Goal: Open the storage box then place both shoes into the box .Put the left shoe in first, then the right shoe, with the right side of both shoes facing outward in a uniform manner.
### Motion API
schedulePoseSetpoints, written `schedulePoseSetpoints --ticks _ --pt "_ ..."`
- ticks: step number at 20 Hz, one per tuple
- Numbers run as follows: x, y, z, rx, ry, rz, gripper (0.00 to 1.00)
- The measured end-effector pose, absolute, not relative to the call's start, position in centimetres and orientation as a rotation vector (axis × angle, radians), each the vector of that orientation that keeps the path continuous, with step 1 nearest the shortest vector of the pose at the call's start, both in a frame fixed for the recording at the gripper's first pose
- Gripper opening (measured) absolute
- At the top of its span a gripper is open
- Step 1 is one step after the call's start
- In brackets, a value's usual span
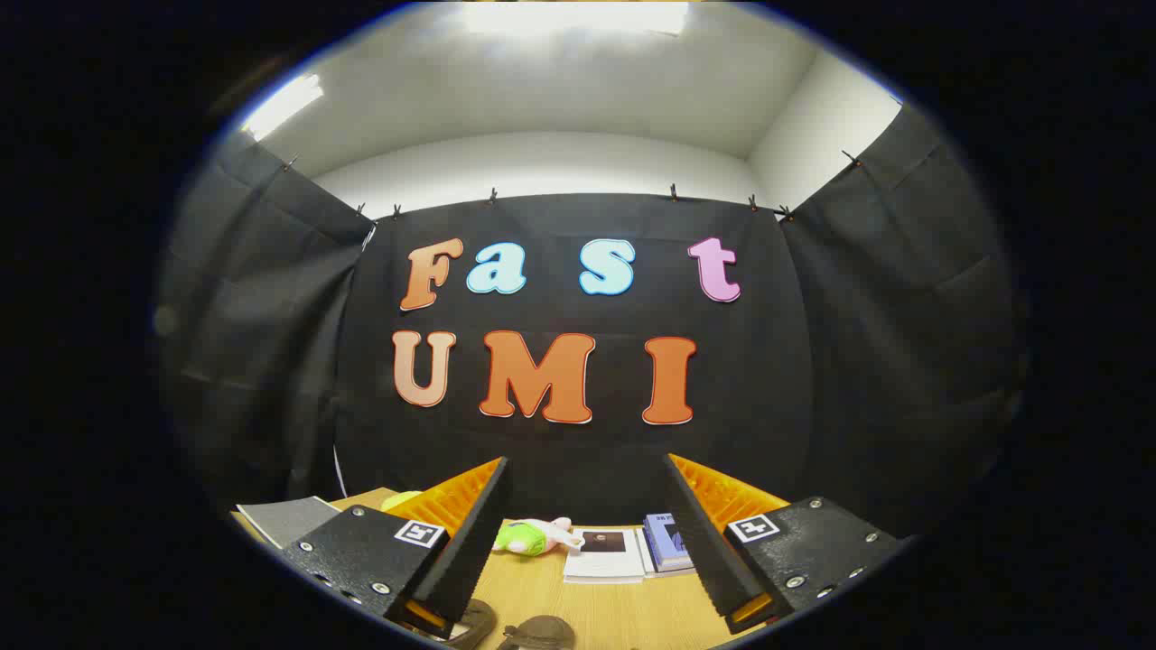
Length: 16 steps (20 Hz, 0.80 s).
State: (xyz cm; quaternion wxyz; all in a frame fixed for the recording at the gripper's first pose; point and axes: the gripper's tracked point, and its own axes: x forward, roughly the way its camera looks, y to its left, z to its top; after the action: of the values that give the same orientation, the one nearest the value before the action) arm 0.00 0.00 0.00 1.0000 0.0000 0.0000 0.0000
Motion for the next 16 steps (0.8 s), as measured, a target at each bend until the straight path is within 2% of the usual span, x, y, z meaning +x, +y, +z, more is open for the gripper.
schedulePoseSetpoints --ticks 16 --pt "0.5 1.5 -0.8 0.04 0.031 0.06 0.98"
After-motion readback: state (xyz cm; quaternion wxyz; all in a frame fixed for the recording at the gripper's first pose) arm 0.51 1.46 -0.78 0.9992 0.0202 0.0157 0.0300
